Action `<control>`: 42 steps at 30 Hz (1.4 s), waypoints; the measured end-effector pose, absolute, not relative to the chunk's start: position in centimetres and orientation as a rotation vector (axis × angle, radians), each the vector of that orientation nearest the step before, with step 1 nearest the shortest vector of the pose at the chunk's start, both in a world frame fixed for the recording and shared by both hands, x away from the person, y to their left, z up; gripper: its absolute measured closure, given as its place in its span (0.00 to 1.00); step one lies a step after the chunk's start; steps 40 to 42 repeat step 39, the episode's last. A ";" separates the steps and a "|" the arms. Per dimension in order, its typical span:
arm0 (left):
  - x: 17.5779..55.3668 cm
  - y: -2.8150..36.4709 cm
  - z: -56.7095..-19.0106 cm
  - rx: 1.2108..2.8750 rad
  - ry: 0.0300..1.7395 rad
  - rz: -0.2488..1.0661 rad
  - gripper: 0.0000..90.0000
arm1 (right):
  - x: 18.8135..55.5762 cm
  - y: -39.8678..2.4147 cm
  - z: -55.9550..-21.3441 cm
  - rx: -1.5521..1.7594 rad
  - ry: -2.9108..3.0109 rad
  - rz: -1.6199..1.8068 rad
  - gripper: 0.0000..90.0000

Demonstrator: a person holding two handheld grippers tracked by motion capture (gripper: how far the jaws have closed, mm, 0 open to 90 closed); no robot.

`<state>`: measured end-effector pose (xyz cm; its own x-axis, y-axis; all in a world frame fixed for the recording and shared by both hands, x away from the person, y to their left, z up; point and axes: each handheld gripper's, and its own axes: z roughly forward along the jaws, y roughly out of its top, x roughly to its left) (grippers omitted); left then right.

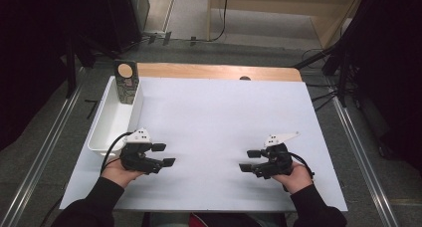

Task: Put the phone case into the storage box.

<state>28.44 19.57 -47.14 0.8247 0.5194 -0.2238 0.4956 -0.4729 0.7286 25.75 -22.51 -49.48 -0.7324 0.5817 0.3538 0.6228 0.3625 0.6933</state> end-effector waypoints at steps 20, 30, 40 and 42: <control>28.3 19.8 -48.1 2.179 0.740 0.011 0.35 | 25.8 -22.5 -49.5 -1.121 -2.563 -1.329 0.34; 28.3 19.8 -48.2 2.182 0.742 0.005 0.35 | 25.7 -22.5 -49.5 -1.120 -2.564 -1.330 0.34; 28.5 19.8 -48.4 2.193 0.751 -0.018 0.31 | 25.7 -22.4 -49.6 -1.119 -2.568 -1.324 0.34; 28.5 19.8 -48.4 2.193 0.751 -0.018 0.31 | 25.7 -22.4 -49.6 -1.119 -2.568 -1.324 0.34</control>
